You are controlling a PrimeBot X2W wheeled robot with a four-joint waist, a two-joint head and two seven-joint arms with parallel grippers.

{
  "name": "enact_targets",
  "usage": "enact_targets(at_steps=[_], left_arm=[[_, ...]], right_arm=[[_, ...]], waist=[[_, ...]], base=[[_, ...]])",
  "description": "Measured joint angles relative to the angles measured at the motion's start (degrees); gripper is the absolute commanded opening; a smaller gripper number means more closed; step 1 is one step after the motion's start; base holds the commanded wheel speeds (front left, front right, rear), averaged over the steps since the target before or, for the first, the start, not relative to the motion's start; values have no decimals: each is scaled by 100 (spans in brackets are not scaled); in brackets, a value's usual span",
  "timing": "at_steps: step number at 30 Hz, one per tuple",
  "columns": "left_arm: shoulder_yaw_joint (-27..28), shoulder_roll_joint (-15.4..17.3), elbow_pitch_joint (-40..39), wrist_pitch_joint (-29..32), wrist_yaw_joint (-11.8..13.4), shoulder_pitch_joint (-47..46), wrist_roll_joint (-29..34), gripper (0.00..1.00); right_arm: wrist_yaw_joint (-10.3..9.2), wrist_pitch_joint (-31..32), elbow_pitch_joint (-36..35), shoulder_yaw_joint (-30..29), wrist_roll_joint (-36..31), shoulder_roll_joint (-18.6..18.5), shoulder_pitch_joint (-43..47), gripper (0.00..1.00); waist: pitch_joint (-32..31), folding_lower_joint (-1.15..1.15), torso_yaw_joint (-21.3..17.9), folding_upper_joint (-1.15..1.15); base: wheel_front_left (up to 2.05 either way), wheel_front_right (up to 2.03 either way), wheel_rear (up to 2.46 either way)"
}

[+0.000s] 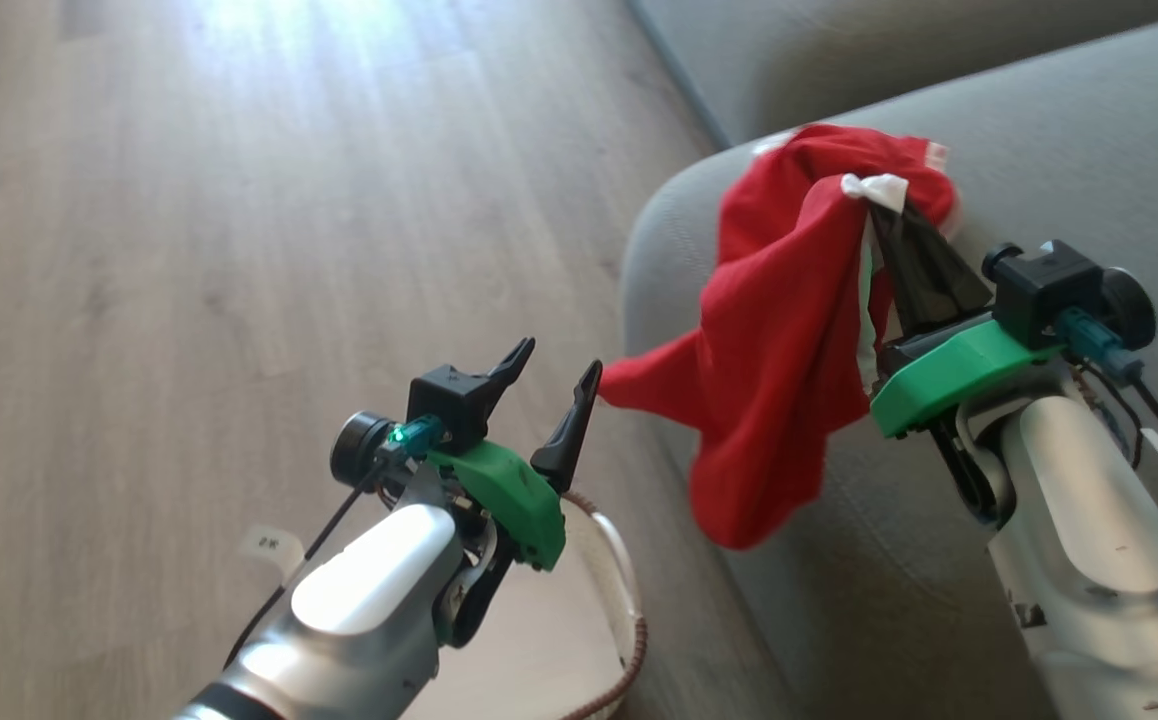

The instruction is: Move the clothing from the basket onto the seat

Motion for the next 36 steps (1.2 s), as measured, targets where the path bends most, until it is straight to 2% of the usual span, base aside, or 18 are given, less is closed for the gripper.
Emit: enact_targets(at_steps=[10,16,24,29,36], left_arm=[[18,63,-461,-98,188,332,38,100],[31,77,-657,-116,280,381,62,100],[25,93,-854,-146,311,381,131,100],[-10,165,-1037,-141,368,376,249,100],[-37,303,-1548,-76,535,87,506,100]], right_arm=[[0,305,-470,66,11,-194,-18,0],[0,424,-583,123,103,-231,-112,0],[0,514,-181,249,103,-539,-993,0],[0,586,272,266,52,-926,-2160,0],[0,705,1059,-16,-18,-1419,-3923,0]], waist=[[178,0,-821,0],[362,0,-1033,0],[511,0,-757,0],[714,0,-468,0],[1347,0,-89,0]], base=[[0,0,0],[0,0,0],[0,0,0],[0,0,0],[0,0,0]])
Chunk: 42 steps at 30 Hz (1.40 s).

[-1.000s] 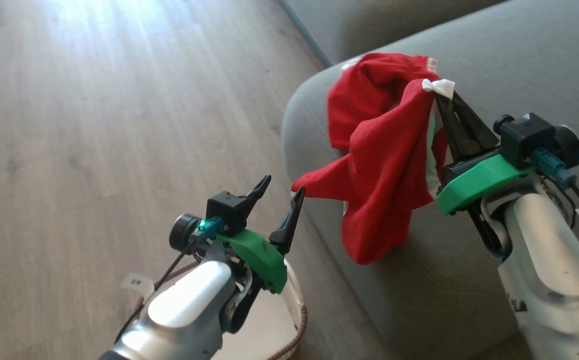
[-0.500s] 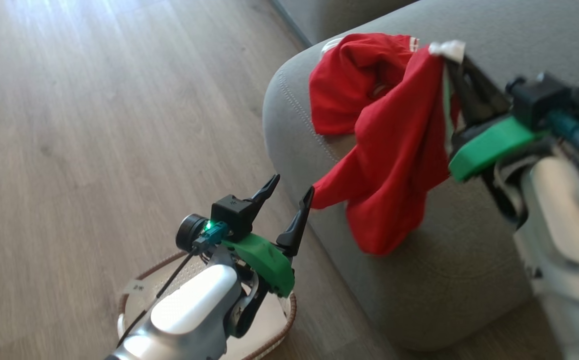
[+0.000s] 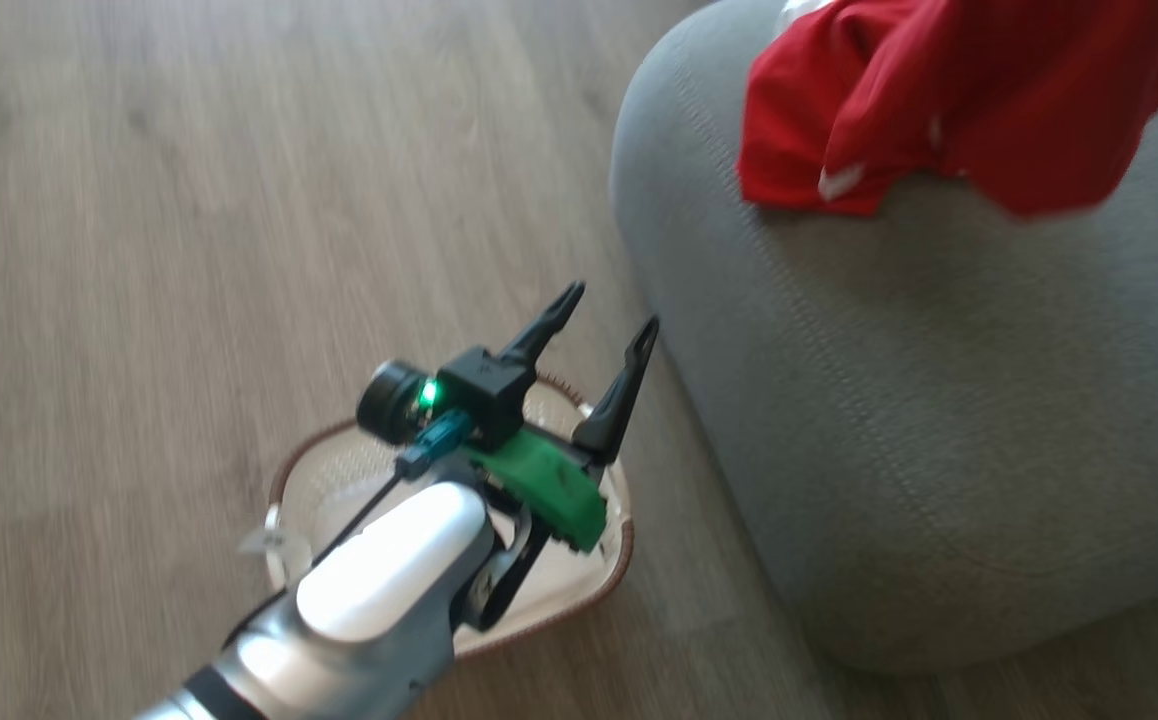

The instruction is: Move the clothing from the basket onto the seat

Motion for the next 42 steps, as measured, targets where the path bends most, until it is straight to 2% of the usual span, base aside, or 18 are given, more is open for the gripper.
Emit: enact_targets(at_steps=[6,13,17,24,29,33,34,35,36,37,38,42], left_arm=[[-42,79,-445,165,100,-449,224,100],[-154,97,-758,297,147,-804,428,100],[-154,98,-805,341,167,-965,493,100],[-167,102,-808,338,199,-1021,502,100],[-172,99,-768,328,199,-1021,502,100],[-172,100,-732,285,199,-1022,502,100],[-174,100,-712,283,199,-1022,502,100],[-175,101,-692,281,199,-1022,502,100],[-176,102,-668,281,199,-1023,502,100],[-177,105,-650,281,198,-1023,502,100],[-177,109,-638,281,198,-1023,501,100],[-177,124,-593,279,197,-1020,443,100]], right_arm=[[0,43,836,-669,-243,-370,-891,0],[0,-264,1679,-1474,-861,-401,-1129,0],[0,-433,2163,-1972,-1220,-308,-1107,0],[0,-549,2858,-2581,-1705,91,-725,0],[0,-575,3112,-3023,-2020,105,-653,0],[0,-665,3120,-3122,-2245,234,-653,0],[0,-676,3121,-3131,-2278,275,-653,4],[0,-697,3121,-3140,-2309,319,-653,35],[0,-725,3122,-3142,-2328,353,-653,61],[0,-726,3122,-3138,-2357,381,-653,95],[0,-738,3122,-3122,-2374,405,-651,100],[0,-778,3119,-2978,-2383,525,-622,100]], waist=[[685,0,321,0],[1485,0,718,0],[1903,0,936,0],[2387,1,1199,0],[2486,1,1240,0],[2499,1,1164,0],[2489,1,1141,0],[2473,1,1117,0],[2449,1,1095,0],[2419,1,1073,0],[2384,1,1049,0],[2210,1,951,0]], base=[[0,0,0],[0,0,0],[0,0,0],[0,0,0],[0,0,0],[0,0,0],[0,0,0],[0,0,0],[0,0,0],[0,0,0],[0,0,0],[0,0,0]])
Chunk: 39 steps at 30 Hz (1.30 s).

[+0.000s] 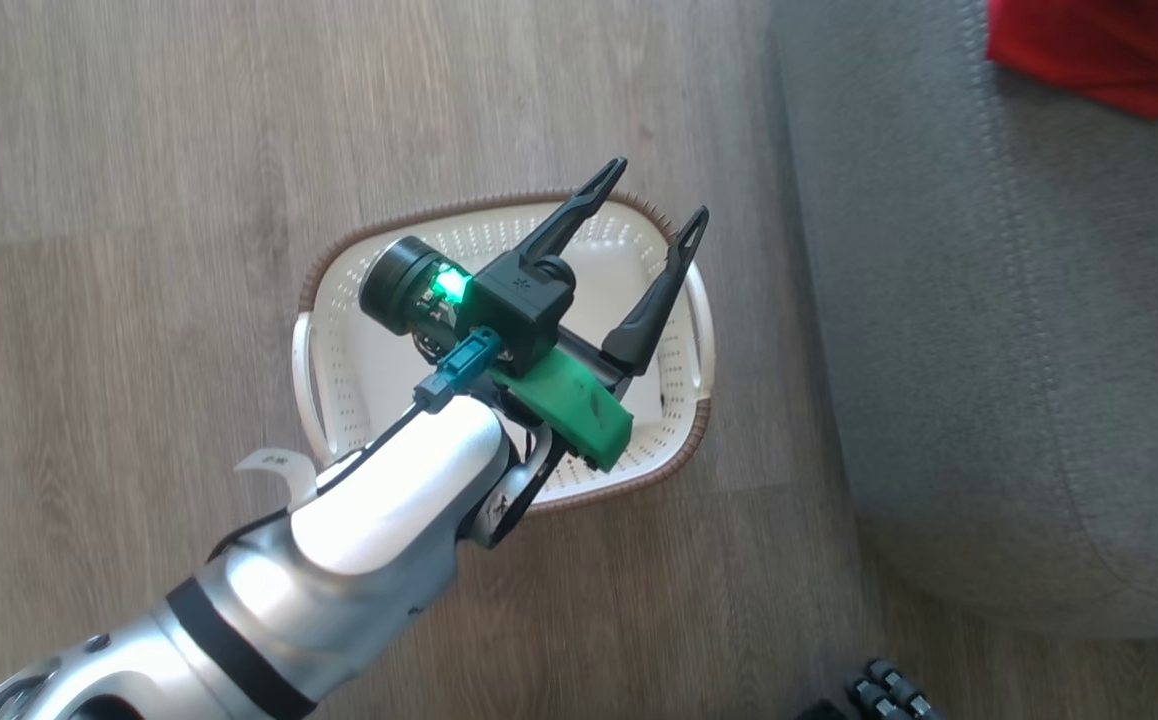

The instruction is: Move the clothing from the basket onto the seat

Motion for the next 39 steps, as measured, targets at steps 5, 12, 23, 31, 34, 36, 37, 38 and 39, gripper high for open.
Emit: enact_targets(at_steps=[5,12,23,31,34,36,37,38,39], left_arm=[[33,68,27,-74,2,37,-91,100],[270,160,91,-204,63,475,-359,100],[929,461,73,-350,314,1327,-719,100],[1722,869,-202,-353,617,2411,-857,100],[2067,993,-358,-352,693,2988,-855,100],[2250,1048,-433,-353,757,3281,-853,100],[2331,1078,-468,-352,771,3422,-847,100],[2420,1099,-509,-353,793,3566,-847,100],[2471,1118,-550,-352,809,3689,-843,100]], right_arm=[[0,-23,-255,500,267,73,266,100],[0,-23,-837,1278,867,73,765,100],[0,-24,-1557,2317,1846,75,1612,100],[0,-38,-2169,2674,2425,121,2542,100],[0,-38,-2577,2483,2601,261,3206,100],[0,-38,-2854,2332,2566,371,3562,100],[0,-38,-3000,2243,2525,434,3740,100],[0,-38,-3147,2145,2503,525,3914,100],[0,-38,-3286,2071,2504,624,4094,100]], waist=[[-309,0,-110,0],[-884,0,-220,0],[-1851,0,-151,0],[-2479,-1,147,0],[-2698,-1,347,0],[-2801,-1,426,0],[-2848,-1,462,0],[-2894,-1,494,0],[-2935,-1,524,0]], base=[[0,0,0],[0,0,0],[0,0,0],[0,0,0],[0,0,0],[0,0,0],[0,0,0],[0,0,0],[0,0,0]])
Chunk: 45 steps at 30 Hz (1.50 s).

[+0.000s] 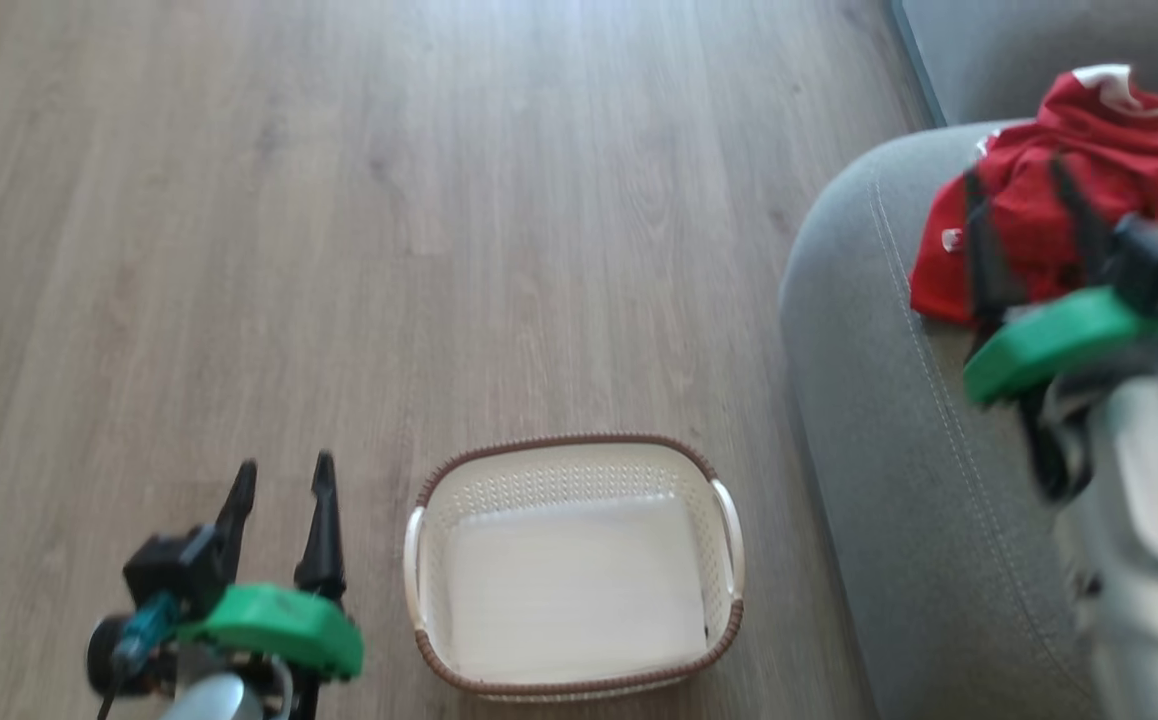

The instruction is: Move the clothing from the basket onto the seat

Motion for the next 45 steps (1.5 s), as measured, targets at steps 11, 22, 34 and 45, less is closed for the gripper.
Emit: enact_targets(at_steps=[11,22,34,45], left_arm=[[522,10,-388,0,8,1027,311,100],[1040,-259,-603,0,-86,1529,732,100],[1368,-465,-316,0,-359,1726,844,100],[1489,-565,-186,0,-513,1725,904,100]], right_arm=[[0,299,-1575,-383,-393,808,2040,100],[0,437,-2201,-138,-129,875,3075,100],[0,319,-2152,-127,10,877,3164,100],[0,292,-2035,-123,10,878,3164,100]], waist=[[-335,0,200,0],[-450,0,216,0],[-499,0,190,0],[-495,0,182,0]], base=[[0,0,0],[0,0,0],[0,0,0],[0,0,0]])
